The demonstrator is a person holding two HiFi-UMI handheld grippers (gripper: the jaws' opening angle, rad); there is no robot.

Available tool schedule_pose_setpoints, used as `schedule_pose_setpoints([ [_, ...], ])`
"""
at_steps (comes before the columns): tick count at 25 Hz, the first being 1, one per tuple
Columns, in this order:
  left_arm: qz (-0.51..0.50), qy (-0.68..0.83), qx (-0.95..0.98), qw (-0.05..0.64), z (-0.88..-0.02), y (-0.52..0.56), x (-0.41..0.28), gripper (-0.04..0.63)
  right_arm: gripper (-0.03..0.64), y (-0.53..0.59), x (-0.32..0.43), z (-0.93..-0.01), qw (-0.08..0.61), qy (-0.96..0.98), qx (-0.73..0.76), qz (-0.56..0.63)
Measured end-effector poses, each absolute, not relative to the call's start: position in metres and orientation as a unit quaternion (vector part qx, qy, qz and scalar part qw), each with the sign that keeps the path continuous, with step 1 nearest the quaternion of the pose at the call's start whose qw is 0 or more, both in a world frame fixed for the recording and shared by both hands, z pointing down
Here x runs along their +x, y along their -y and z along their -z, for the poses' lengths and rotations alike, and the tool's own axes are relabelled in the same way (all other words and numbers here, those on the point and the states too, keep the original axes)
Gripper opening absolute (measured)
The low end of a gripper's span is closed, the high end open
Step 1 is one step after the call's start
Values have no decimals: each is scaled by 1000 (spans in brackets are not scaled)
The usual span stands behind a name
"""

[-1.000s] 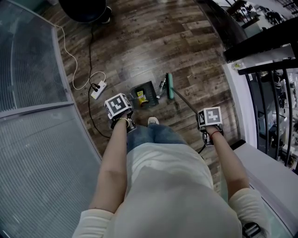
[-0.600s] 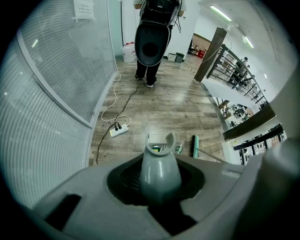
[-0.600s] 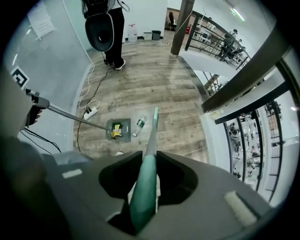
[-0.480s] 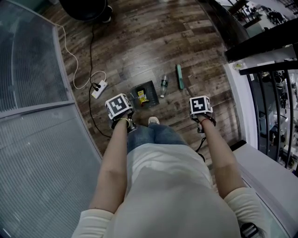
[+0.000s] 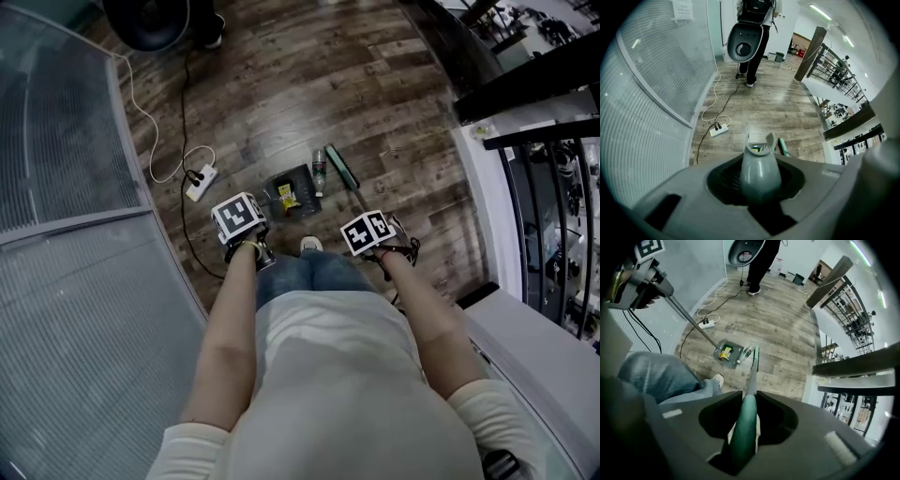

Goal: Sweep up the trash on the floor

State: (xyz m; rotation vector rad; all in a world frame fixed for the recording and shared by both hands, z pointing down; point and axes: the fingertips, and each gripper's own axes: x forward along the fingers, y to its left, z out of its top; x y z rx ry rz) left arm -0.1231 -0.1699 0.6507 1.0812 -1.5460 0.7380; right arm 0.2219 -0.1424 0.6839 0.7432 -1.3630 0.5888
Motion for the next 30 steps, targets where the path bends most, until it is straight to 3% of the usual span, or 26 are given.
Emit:
schedule_pose_setpoints([
  [13,-316,649,456,520,-648,170,-130,91,100,134,207,-679,693,633,272,-211],
  [30,-305,658,455,517,-645,186,-147,89,101,84,150,-662,673,640,261,-263],
])
